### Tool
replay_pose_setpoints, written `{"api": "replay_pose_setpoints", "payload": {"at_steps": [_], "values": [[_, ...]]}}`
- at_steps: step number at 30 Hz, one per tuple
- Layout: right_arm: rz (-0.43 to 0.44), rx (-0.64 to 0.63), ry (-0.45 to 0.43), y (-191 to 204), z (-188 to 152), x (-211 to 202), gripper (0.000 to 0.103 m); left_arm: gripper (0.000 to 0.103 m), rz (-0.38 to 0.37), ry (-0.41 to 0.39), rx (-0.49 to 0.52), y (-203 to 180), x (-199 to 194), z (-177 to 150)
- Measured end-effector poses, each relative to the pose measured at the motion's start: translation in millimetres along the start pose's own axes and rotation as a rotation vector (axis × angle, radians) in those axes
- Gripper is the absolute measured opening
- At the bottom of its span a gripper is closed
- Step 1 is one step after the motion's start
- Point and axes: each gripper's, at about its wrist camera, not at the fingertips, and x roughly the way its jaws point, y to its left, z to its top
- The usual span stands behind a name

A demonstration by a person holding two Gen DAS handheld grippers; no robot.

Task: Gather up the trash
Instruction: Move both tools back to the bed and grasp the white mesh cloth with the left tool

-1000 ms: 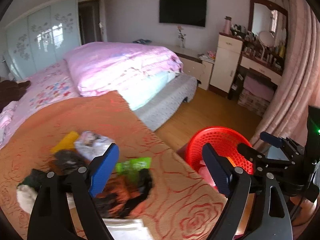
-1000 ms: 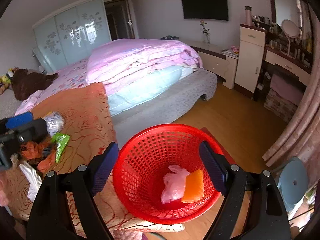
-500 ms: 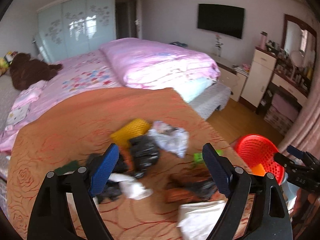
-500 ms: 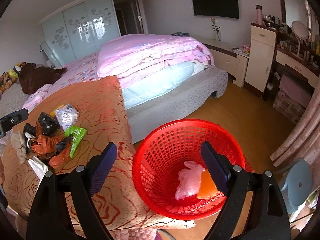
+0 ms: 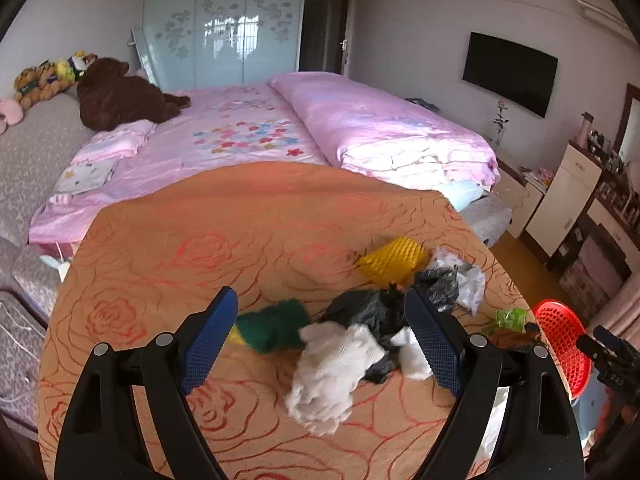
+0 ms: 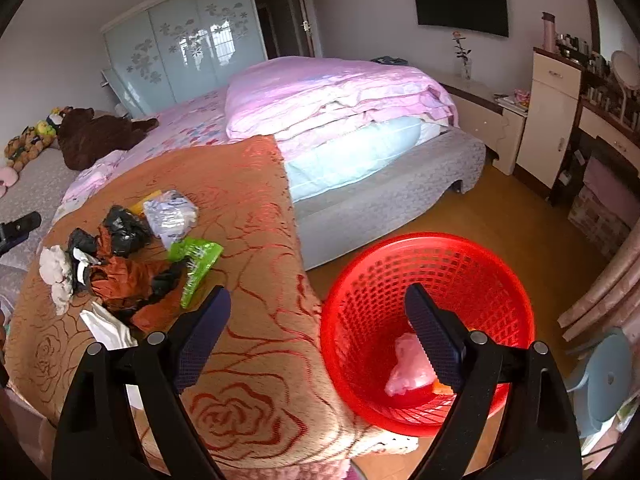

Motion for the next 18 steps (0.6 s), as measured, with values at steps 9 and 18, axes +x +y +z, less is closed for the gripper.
{"api": "replay_pose_setpoints", "payload": {"at_steps": [9,18], "values": [[0.049,-0.031,-0.013,25.6,10.2,-0.2,0.086,0.076,-0.003,0.061,0.001,-4.7,19.6,-24.8],[0.095,-0.071,-0.018,48.0,19.3,2.4,0.086,0.032,-0.002,0.106,-0.006,-1.5,37.0,-38.3]]}}
